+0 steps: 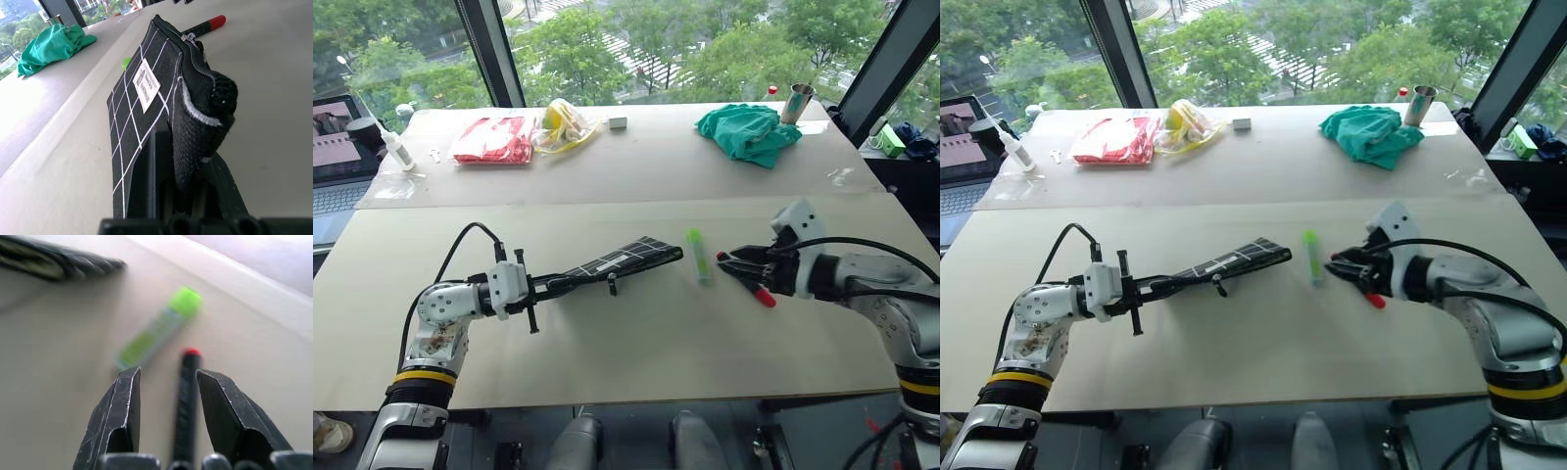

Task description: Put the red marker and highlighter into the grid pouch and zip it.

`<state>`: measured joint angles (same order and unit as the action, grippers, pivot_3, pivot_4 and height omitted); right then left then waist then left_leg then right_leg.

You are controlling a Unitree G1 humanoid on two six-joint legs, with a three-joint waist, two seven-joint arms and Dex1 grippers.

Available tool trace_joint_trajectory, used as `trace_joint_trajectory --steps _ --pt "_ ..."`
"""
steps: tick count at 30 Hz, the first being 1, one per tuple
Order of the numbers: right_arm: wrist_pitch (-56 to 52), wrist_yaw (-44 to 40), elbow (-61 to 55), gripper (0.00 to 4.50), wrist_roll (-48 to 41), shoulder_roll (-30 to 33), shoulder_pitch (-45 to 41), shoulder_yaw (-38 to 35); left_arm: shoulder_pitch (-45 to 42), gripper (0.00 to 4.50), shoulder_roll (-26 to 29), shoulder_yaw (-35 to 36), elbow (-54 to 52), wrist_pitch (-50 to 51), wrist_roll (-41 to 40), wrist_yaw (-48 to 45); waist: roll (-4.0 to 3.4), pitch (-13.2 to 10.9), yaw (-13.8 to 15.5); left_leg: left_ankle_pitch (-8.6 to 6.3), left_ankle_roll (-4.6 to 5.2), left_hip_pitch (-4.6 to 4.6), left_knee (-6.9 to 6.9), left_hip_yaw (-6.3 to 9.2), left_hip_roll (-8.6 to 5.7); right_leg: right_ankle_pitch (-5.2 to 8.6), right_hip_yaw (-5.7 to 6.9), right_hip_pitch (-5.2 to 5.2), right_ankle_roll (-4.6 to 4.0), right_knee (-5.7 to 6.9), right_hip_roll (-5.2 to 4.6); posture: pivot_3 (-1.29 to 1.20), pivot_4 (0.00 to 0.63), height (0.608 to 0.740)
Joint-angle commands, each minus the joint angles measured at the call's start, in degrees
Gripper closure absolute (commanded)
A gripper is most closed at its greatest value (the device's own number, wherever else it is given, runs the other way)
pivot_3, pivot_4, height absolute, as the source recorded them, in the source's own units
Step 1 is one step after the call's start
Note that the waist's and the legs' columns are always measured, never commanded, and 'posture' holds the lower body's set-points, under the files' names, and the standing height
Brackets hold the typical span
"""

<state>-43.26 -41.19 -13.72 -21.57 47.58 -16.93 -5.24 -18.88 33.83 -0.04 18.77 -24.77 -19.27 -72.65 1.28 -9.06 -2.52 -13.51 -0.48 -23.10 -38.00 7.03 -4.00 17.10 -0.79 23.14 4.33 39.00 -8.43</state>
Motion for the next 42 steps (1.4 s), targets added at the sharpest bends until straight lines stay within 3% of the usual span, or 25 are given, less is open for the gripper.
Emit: trace_joint_trajectory --steps 1,14,28,29,33,42 --pt "5.42 2.93 3.38 2.45 3.11 -1.31 -1.56 -1.64 -0.94 4.5 0.28 0.67 -0.56 -0.16 -0.83 -0.51 0.0 0.0 -0.24 0.0 0.0 0.0 0.0 -0.04 0.0 0.0 -0.06 0.01 0.0 0.0 0.0 0.0 0.15 0.74" --pt "3.55 -0.47 5.3 2.45 2.01 -1.02 -0.11 -1.15 -1.02 4.5 -0.33 0.82 0.1 -0.12 -0.77 -0.41 0.0 0.0 0.16 0.0 0.0 -0.01 -0.01 0.05 -0.01 0.0 -0.04 -0.04 0.0 -0.05 -0.01 0.0 0.15 0.74" --pt "7.29 -0.82 14.69 2.45 11.74 -1.96 -1.4 9.63 -0.75 4.5 -0.27 1.04 -0.49 0.24 -0.81 0.21 0.01 0.0 0.03 0.0 0.0 0.21 -0.01 0.09 0.01 0.0 -0.02 -0.24 0.0 -0.08 0.0 0.0 0.15 0.74" --pt "6.66 0.04 15.55 2.97 12.18 -2.35 -1.83 9.66 -0.65 4.5 -0.24 1.06 -0.59 0.22 -0.8 0.28 0.01 0.0 0.02 0.0 0.0 0.32 0.0 0.09 0.01 0.0 -0.01 -0.39 0.0 -0.11 0.0 0.0 0.15 0.74" --pt "6.12 -1.32 15.44 3.98 11.22 -2.2 -1.98 8.9 -0.27 4.5 -0.02 1.15 -1.27 0.4 -0.86 0.6 0.04 0.02 0.23 -0.07 0.1 0.81 0.06 0.16 0.03 0.01 0.03 -0.98 0.01 -0.38 0.01 0.0 0.15 0.74" --pt "3.9 -2.9 11.2 3.99 7.86 -1.15 -6.58 4.34 -0.17 4.5 -0.18 1.05 -1.22 0.26 -0.58 0.85 0.03 0.02 0.4 -0.08 0.12 0.69 0.07 0.3 0.02 0.01 0.0 -0.88 0.02 -0.43 0.01 0.0 0.15 0.74"
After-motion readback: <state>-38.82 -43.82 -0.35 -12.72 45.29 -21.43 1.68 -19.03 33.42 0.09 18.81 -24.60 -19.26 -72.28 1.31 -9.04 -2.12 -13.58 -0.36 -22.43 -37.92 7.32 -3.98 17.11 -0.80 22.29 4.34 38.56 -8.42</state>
